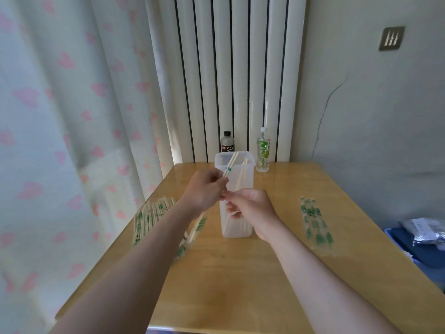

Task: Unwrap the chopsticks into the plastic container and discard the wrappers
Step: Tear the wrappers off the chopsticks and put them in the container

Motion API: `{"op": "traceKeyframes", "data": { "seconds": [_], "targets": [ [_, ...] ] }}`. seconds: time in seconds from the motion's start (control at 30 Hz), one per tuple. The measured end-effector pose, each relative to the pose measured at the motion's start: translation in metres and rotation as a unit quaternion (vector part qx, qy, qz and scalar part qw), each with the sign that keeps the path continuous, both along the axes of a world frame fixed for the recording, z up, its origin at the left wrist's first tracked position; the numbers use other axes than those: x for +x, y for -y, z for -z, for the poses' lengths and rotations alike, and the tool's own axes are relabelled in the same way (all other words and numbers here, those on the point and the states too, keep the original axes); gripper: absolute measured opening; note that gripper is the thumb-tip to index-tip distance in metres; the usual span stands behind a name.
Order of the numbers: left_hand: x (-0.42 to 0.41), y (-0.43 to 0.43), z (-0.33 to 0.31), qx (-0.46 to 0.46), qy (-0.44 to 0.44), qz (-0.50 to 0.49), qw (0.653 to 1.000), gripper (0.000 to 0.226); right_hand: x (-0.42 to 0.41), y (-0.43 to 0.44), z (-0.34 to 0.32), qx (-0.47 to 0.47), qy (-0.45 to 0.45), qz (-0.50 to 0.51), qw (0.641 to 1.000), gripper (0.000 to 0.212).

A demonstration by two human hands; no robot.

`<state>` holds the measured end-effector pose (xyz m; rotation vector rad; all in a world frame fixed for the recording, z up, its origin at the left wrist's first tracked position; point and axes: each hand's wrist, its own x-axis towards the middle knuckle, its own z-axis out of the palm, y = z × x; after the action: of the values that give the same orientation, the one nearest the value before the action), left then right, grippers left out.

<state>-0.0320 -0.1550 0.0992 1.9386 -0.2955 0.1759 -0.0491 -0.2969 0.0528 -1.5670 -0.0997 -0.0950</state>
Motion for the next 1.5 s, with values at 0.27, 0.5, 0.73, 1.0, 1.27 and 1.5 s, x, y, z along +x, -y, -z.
{"op": "traceKeyframes", "data": {
  "seconds": [0.27,0.5,0.73,1.0,1.27,1.5],
  "targets": [
    [-0.009,0.003,0.008,0.057,-0.067,0.108,0.99,0.015,0.008,0.037,-0.028,0.128,0.025,0.048,0.99,0.016],
    [-0.011,0.001,0.01,0.082,-0.073,0.111,0.988,0.017,0.013,0.05,-0.025,0.156,0.033,0.126,0.979,0.008],
    [-0.009,-0.009,0.012,0.08,-0.069,0.114,0.988,0.017,0.01,0.048,-0.022,0.291,0.012,0.112,0.95,0.018],
    [-0.008,-0.02,0.014,0.085,-0.065,0.116,0.987,0.019,0.014,0.049,-0.024,0.235,0.025,0.133,0.963,0.013],
    [0.009,-0.058,-0.001,0.037,-0.035,-0.013,0.999,0.015,0.021,0.07,-0.048,0.331,0.058,0.203,0.92,0.007],
    [0.013,-0.059,-0.013,-0.134,0.003,-0.098,0.986,0.016,0.029,0.073,-0.063,0.396,0.068,0.243,0.883,0.007]
  ]
}}
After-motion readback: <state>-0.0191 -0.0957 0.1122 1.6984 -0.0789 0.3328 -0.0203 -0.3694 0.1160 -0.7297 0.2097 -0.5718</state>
